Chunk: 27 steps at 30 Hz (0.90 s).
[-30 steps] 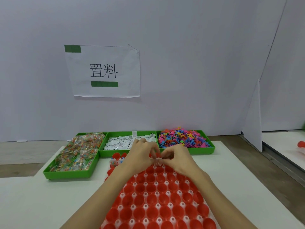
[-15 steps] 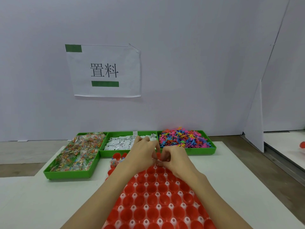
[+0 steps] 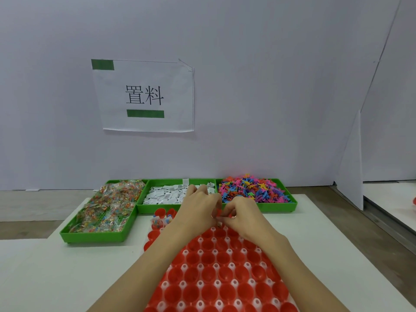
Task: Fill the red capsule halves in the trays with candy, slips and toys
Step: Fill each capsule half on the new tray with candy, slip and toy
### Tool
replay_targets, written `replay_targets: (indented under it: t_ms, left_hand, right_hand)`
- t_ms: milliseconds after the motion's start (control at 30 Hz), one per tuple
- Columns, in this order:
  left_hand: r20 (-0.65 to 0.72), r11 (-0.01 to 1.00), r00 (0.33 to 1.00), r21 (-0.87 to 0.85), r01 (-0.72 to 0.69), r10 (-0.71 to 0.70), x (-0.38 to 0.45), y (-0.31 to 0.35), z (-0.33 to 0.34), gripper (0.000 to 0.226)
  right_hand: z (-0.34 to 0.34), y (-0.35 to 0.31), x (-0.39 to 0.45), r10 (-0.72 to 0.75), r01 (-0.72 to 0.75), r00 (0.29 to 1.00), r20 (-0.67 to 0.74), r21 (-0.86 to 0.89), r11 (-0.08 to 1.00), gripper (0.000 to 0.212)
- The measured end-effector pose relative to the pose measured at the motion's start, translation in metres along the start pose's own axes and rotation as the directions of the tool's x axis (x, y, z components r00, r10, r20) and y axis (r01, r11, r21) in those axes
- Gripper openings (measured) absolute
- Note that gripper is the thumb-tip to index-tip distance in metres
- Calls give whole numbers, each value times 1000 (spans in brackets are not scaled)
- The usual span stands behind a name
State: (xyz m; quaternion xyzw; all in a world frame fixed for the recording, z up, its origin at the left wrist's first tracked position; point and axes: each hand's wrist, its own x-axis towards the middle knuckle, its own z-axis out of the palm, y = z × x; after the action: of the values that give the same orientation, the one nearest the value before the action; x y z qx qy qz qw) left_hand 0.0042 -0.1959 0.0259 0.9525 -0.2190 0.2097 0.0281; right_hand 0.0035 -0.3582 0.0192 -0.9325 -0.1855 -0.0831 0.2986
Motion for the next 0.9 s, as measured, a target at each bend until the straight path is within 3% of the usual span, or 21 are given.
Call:
replay_targets:
  t_ms: [233, 367, 500, 567, 733, 900]
  left_hand:
    - [-59, 999, 998, -28, -39, 38, -10, 4, 7, 34]
    - [-109, 925, 983, -368, 99, -149, -18, -13, -1, 27]
    - [-95, 816, 923, -508, 278, -373, -21, -63, -20, 8]
    - [-95, 792, 870, -471, 389, -485, -26, -96, -28, 8]
    - [-43, 761, 763, -127, 636, -645, -57, -170, -29, 21]
    - [114, 790, 783, 29, 613, -612, -94, -189, -26, 21]
  right_hand:
    - [0, 4, -1, -45, 42, 998, -34, -82, 996, 15]
    - [-9, 7, -3, -29, 29, 1000, -10, -22, 999, 19]
    - [-17, 7, -3, 15, -15, 1000, 11, 49, 999, 8]
    - [-19, 7, -2, 17, -16, 1000, -9, 67, 998, 7]
    - [-13, 5, -3, 3, -4, 1000, 8, 71, 998, 10]
    - [-5, 3, -3, -21, 22, 1000, -16, 20, 1000, 12]
